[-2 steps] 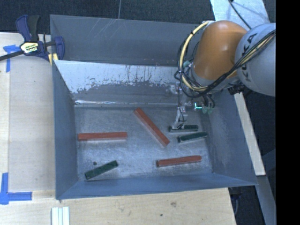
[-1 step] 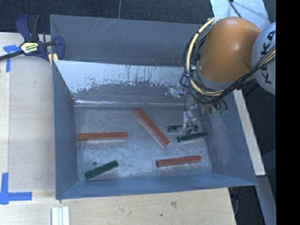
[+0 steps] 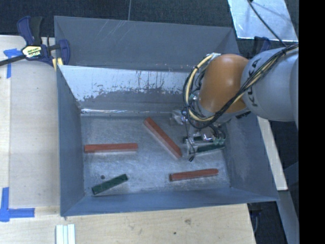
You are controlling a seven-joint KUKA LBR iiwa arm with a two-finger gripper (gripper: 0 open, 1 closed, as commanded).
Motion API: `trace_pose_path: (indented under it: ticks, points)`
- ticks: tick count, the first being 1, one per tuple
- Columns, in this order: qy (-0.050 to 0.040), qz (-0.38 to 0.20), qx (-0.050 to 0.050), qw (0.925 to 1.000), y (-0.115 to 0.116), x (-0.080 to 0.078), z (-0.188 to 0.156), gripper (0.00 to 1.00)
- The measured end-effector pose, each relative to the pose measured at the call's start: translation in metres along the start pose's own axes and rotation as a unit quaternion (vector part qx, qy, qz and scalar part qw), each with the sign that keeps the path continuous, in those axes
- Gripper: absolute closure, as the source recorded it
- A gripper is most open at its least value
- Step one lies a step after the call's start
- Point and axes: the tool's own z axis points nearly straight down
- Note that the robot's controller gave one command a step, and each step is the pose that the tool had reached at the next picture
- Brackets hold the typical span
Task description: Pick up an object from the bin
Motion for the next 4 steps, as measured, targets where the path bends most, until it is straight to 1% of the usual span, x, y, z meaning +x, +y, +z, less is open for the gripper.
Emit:
trace_pose_path:
  ticks: [1, 2, 3, 4]
  points:
    - [-0.0041, 0.000, 0.001, 1.0000, 0.000, -0.002, -0.006, 1.00]
    - [-0.0040, 0.000, 0.001, 1.0000, 0.000, -0.002, -0.005, 0.00]
    - [-0.0039, -0.034, 0.004, 0.9994, -0.101, 0.025, -0.004, 0.00]
    - [-0.0057, -0.037, 0.002, 0.9993, -0.095, 0.023, -0.005, 1.00]
